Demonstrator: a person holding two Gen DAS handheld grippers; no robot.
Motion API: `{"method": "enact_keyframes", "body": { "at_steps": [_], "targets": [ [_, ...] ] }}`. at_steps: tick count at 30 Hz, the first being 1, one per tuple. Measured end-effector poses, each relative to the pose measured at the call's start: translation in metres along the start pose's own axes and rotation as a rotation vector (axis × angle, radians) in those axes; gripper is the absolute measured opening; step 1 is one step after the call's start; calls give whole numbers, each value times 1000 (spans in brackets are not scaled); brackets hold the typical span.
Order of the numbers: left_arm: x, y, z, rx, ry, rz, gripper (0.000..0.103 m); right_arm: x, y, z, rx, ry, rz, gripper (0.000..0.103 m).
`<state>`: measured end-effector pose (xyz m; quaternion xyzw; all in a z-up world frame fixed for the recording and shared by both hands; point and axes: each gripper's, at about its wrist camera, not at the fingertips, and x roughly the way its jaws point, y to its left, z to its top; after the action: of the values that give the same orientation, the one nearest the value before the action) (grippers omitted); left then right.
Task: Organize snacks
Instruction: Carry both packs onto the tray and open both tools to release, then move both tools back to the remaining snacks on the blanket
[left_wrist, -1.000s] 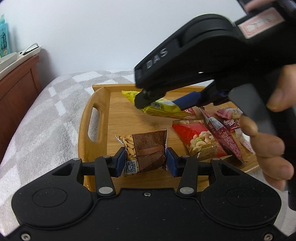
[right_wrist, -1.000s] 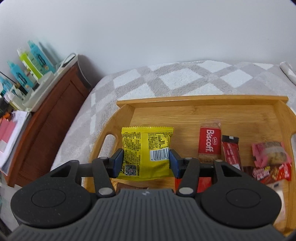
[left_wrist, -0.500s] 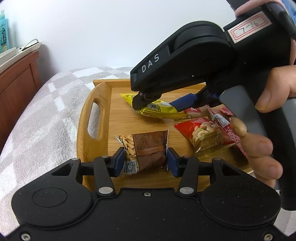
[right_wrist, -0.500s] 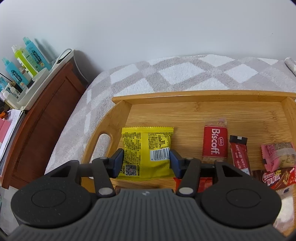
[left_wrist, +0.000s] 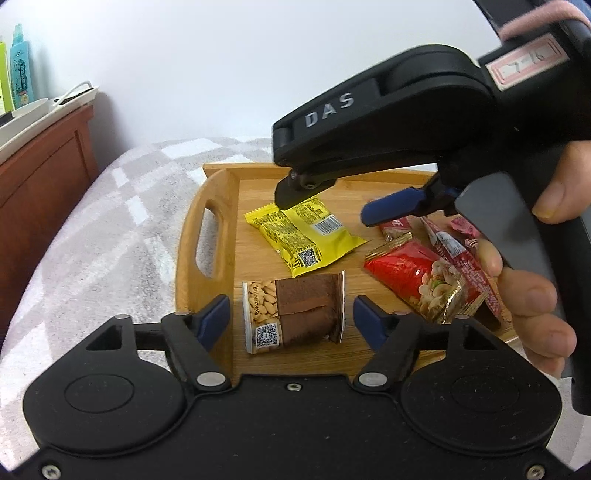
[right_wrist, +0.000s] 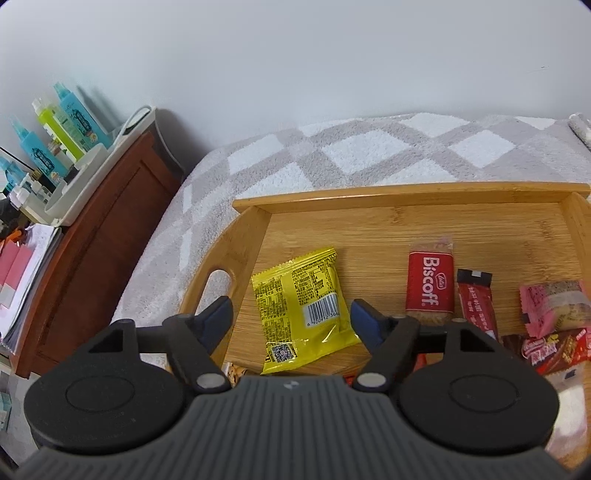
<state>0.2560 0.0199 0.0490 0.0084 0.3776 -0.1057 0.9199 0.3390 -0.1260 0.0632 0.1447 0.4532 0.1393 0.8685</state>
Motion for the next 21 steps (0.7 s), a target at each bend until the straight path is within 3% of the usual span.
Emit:
{"method": "enact_keyframes", "body": {
  "at_steps": [11, 21],
  "targets": [
    [-38, 1, -8, 16, -20, -7, 92, -57, -5, -23, -32, -109, -4, 95],
    [-76, 2, -33, 24, -47, -7, 95, -114, -24, -84, -80, -216, -34, 103]
  ]
}}
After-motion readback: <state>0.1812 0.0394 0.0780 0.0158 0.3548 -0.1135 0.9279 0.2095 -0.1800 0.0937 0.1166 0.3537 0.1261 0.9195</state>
